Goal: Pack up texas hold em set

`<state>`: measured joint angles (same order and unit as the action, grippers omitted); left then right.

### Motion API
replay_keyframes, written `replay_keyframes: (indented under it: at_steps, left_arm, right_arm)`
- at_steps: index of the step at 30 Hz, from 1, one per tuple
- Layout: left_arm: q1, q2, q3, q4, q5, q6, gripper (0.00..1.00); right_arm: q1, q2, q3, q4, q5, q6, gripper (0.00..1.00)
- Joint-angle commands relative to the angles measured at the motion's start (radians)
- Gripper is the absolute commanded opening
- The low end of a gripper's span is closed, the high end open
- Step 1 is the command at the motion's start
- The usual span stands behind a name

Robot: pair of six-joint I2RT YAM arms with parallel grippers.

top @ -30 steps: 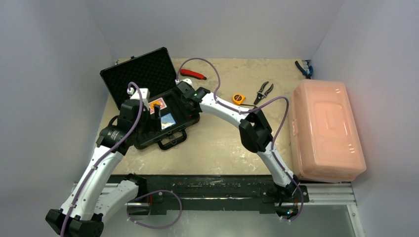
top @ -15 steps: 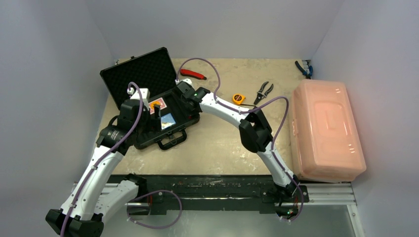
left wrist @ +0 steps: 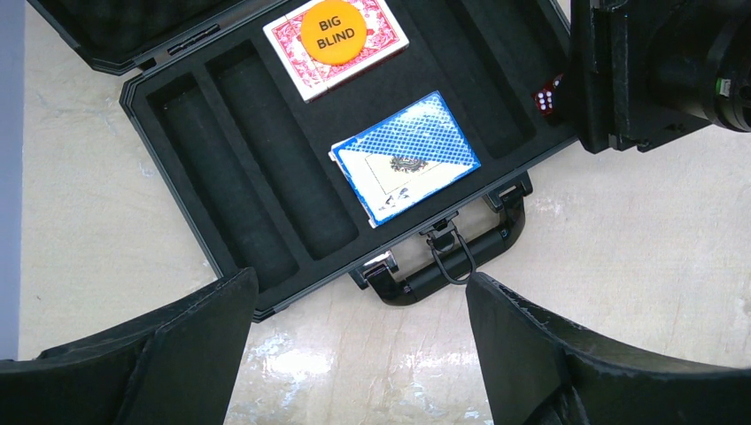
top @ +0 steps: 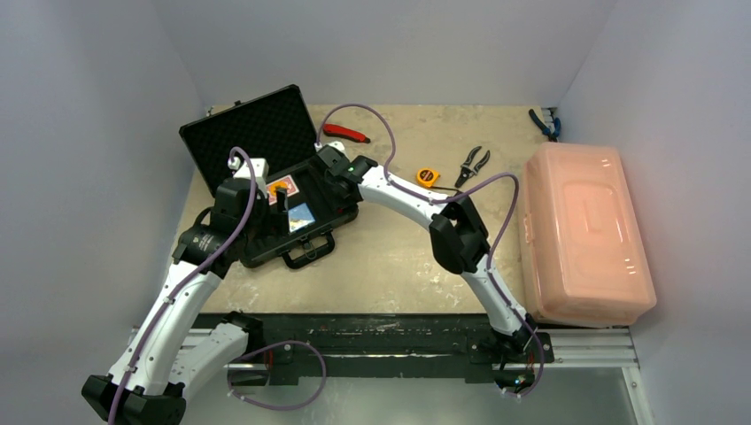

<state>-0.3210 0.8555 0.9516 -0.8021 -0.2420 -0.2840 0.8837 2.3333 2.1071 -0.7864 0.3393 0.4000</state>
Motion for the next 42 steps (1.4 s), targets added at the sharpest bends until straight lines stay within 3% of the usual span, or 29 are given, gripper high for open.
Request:
replay_keyframes:
  at_steps: [1, 14, 25, 42]
  left_arm:
    - [0.010, -0.006, 0.019, 0.013, -0.006, 0.017, 0.88]
    - [0.010, -0.005, 0.019, 0.012, -0.004, 0.018, 0.88]
    - [0.010, 0.003, 0.020, 0.012, -0.005, 0.019, 0.88]
    - [0.019, 0.008, 0.019, 0.012, -0.011, 0.020, 0.88]
  right_arm:
    - [-0.005, -0.081, 0.013, -0.050, 0.000, -0.001, 0.44]
    - [-0.034, -0.063, 0.064, -0.008, 0.024, -0.036, 0.47]
    - [-0.113, 0.007, 0.103, 0.074, -0.110, -0.076, 0.43]
    - [-0.115, 0.064, 0.131, 0.108, -0.198, -0.081, 0.42]
